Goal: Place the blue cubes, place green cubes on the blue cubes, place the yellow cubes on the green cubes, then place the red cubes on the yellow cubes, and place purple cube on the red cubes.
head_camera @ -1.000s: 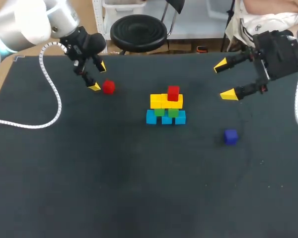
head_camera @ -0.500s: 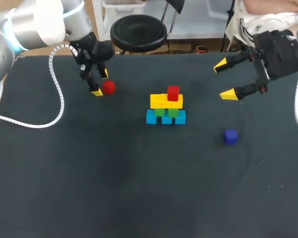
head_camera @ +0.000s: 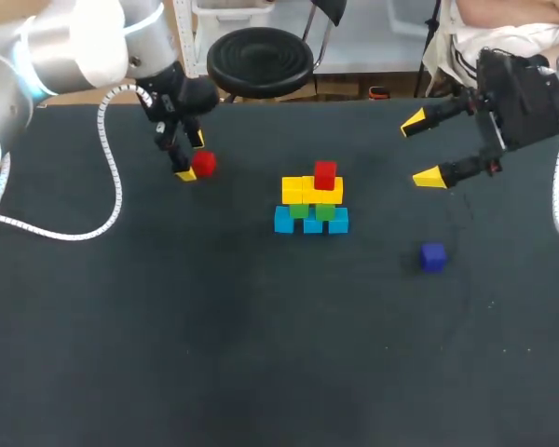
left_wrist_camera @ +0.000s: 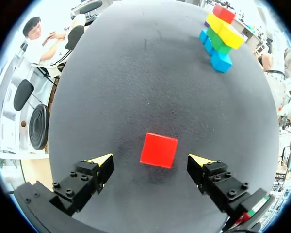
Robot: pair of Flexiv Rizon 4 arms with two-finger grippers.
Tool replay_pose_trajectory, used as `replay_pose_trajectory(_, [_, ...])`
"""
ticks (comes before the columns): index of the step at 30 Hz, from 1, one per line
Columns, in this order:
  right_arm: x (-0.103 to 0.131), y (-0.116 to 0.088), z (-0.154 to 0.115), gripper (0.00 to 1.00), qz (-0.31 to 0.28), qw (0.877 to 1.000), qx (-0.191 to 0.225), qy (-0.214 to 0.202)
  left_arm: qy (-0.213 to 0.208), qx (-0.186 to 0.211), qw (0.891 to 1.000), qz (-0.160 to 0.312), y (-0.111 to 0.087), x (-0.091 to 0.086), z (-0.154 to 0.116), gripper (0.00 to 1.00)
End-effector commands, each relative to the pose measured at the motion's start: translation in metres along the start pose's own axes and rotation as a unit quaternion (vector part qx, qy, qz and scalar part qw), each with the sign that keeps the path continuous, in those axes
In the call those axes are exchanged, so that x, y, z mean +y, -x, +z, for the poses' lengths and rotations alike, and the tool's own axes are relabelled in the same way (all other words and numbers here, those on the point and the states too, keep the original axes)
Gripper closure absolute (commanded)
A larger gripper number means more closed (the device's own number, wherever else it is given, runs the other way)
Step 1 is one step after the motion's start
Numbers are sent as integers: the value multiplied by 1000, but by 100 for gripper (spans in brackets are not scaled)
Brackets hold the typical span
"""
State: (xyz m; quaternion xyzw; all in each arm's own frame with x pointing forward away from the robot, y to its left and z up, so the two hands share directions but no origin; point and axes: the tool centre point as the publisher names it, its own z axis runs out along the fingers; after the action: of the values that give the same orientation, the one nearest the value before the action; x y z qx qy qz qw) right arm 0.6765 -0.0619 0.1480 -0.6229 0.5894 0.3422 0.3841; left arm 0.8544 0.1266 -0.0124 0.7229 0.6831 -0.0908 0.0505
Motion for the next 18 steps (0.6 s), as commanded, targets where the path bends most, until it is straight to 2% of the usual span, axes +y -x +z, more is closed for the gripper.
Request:
replay_pose_trajectory(1, [0,0,0,0,0,1000,-1,0,-15,-9,1000,5,0,6,0,4])
replay_pose_trajectory(2, [0,0,0,0,0,1000,-1,0,-13,-12,1000,5,0,6,-1,28])
replay_pose_trajectory(3, [0,0,0,0,0,1000,-1,0,-10,-17,1000,6,1,6,-2,24])
replay_pose_trajectory(5, [0,0,0,0,0,1000,-1,0,-9,-19,1000,8,2,5,-2,4])
replay_pose_trajectory(7, [0,0,0,0,0,1000,-1,0,-6,-22,1000,14,3,3,-2,0])
replay_pose_trajectory(8, [0,0,0,0,0,1000,-1,0,-6,-22,1000,15,3,3,-2,3])
replay_pose_trajectory(11, [0,0,0,0,0,1000,-1,0,-4,-23,1000,15,1,2,-1,25])
replay_pose_trajectory(12, [0,0,0,0,0,1000,-1,0,-3,-24,1000,15,1,1,-1,25])
replay_pose_trajectory(14, [0,0,0,0,0,1000,-1,0,-2,-25,1000,15,0,0,-1,32])
replay_pose_trajectory(16, [0,0,0,0,0,1000,-1,0,0,-29,999,16,0,-2,-2,51])
replay_pose_trajectory(18, [0,0,0,0,0,1000,-1,0,2,-31,999,16,0,-3,-2,54])
